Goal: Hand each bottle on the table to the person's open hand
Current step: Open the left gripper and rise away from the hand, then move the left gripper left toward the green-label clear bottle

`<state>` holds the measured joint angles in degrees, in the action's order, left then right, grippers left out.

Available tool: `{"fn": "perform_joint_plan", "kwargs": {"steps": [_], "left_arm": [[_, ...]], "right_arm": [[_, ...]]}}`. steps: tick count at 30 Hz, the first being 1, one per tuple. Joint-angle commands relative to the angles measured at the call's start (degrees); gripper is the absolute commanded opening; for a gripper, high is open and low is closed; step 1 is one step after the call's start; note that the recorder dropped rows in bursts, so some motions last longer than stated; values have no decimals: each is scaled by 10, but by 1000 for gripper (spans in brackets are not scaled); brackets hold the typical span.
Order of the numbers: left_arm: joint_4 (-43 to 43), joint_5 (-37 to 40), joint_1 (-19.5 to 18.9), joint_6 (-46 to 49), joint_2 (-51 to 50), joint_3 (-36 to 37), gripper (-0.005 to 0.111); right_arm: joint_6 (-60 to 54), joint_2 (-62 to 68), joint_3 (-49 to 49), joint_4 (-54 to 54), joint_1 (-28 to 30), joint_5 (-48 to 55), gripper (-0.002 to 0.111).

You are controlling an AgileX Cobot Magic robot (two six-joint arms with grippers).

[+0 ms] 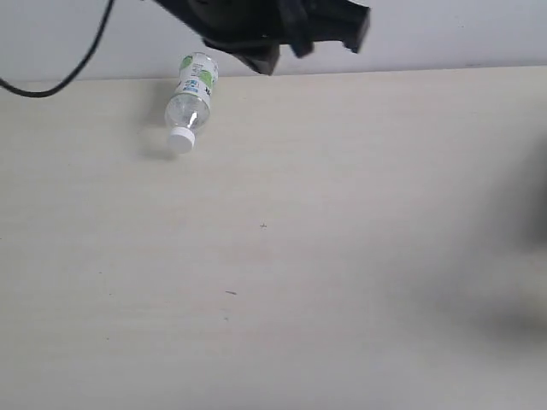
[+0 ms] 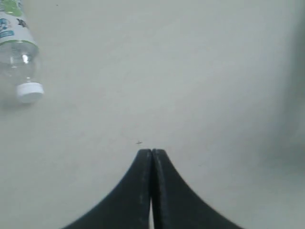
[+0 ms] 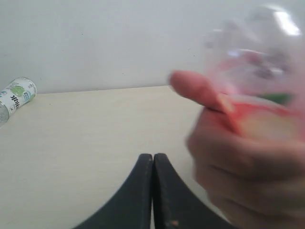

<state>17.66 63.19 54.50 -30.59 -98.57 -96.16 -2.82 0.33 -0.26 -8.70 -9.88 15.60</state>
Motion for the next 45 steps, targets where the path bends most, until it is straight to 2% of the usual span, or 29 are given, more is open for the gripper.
{"fn": "perform_joint_plan", "kwargs": {"steps": [1, 2, 4, 6, 8, 10, 12, 16, 19, 21, 25, 29, 38, 40, 42, 44, 45], "left_arm": [[10, -77, -65, -8, 120, 135, 0], [7, -95, -82, -6, 141, 165, 0], [-27, -147, -146, 38, 206, 252, 0], [-66, -185, -203, 78, 247, 301, 0], [-108, -207, -260, 121, 275, 337, 0], [-160, -215, -300, 183, 284, 355, 0], [-217, -218, -321, 259, 284, 365, 0], [-308, -219, -346, 368, 282, 370, 0], [-428, -207, -370, 480, 272, 370, 0], [-514, -179, -389, 568, 258, 370, 0], [-605, -123, -420, 687, 231, 370, 0], [-591, -136, -426, 696, 216, 370, 0], [-585, -280, -426, 691, 210, 368, 0], [-569, -302, -426, 647, 188, 337, 0], [-527, -293, -426, 608, 163, 302, 0], [-483, -265, -426, 554, 125, 252, 0], [-450, -228, -426, 519, 85, 192, 0]], "right_arm": [[1, -3, 3, 1, 3, -3, 0], [1, -3, 3, 1, 3, -3, 0], [1, -3, 3, 1, 3, -3, 0], [1, -3, 3, 1, 3, -3, 0], [1, -3, 3, 1, 3, -3, 0], [1, -3, 3, 1, 3, -3, 0], [1, -3, 3, 1, 3, -3, 0], [1, -3, 3, 1, 3, -3, 0], [1, -3, 3, 1, 3, -3, 0], [1, -3, 3, 1, 3, -3, 0], [1, -3, 3, 1, 3, -3, 0], [1, -3, 3, 1, 3, -3, 0], [1, -3, 3, 1, 3, -3, 0], [1, -3, 3, 1, 3, -3, 0], [1, -3, 3, 1, 3, -3, 0], [1, -3, 3, 1, 3, -3, 0], [1, -3, 3, 1, 3, -3, 0]]}}
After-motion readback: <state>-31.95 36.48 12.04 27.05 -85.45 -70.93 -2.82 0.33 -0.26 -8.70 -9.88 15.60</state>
